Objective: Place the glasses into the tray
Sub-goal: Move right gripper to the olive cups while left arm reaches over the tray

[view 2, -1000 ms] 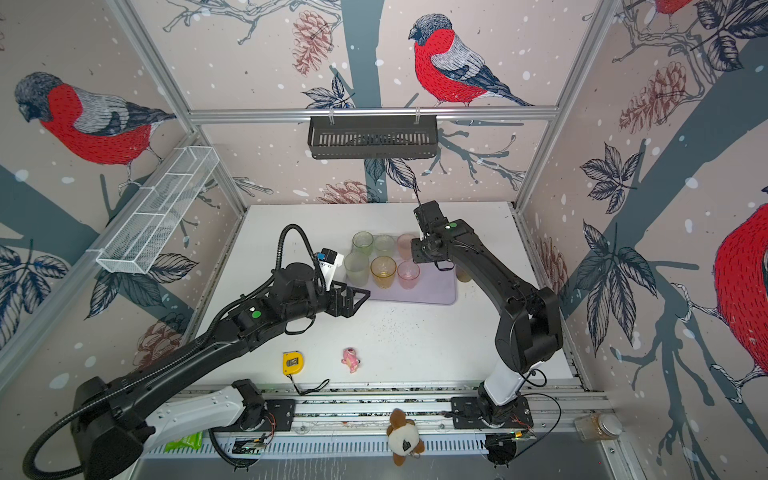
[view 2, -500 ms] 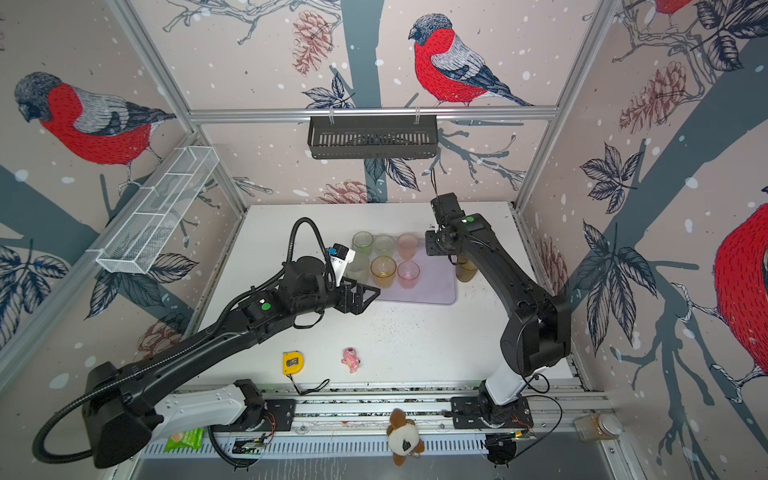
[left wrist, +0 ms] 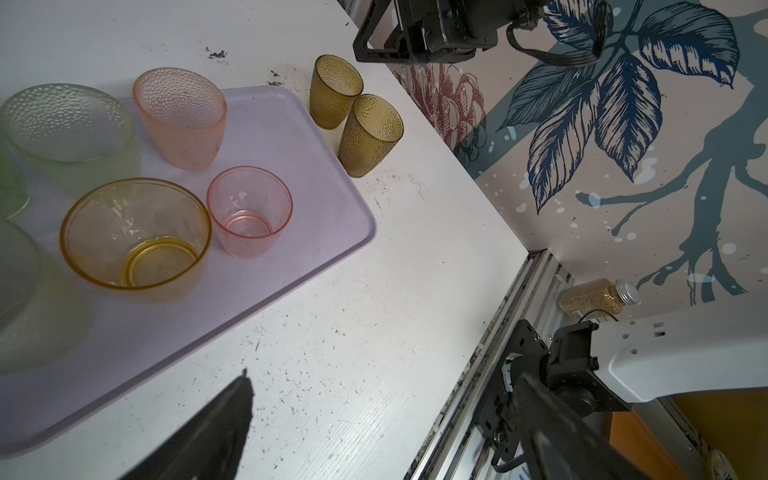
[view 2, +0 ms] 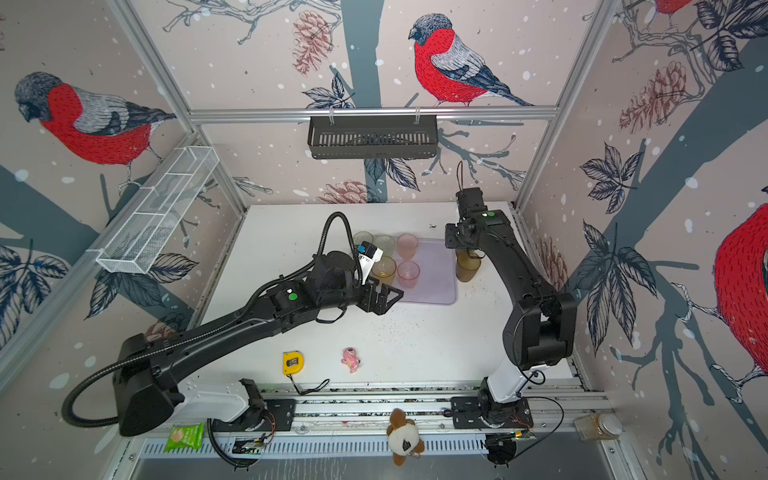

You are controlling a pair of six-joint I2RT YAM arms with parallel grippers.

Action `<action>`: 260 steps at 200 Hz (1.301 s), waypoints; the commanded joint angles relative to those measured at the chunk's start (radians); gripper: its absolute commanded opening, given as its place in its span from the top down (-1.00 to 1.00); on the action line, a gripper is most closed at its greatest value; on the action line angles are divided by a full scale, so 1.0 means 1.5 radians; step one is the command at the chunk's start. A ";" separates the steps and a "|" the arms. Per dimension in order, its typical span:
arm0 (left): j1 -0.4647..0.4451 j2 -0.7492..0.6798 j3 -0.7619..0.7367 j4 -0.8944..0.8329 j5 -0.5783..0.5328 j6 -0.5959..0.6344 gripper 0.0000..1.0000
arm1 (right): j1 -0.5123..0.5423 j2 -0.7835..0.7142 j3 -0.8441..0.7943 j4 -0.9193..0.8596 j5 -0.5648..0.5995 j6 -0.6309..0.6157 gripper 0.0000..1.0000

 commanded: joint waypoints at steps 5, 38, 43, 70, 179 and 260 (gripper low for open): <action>-0.005 0.023 0.030 -0.008 -0.012 0.023 -0.95 | -0.023 0.010 0.005 0.024 -0.019 -0.014 0.04; -0.007 0.059 0.068 -0.021 -0.009 0.041 -0.95 | -0.055 0.029 0.013 0.037 -0.032 -0.013 0.04; -0.008 0.065 0.076 -0.024 -0.009 0.046 -0.95 | -0.058 0.032 0.015 0.039 -0.033 -0.014 0.04; -0.010 0.091 0.112 -0.042 -0.010 0.061 -0.95 | -0.078 0.050 0.024 0.044 -0.036 -0.019 0.04; -0.008 0.174 0.209 -0.080 -0.009 0.103 -0.94 | -0.142 0.092 0.018 0.071 -0.062 -0.035 0.05; 0.001 0.236 0.287 -0.102 0.009 0.116 -0.94 | -0.177 0.112 -0.001 0.096 -0.083 -0.042 0.05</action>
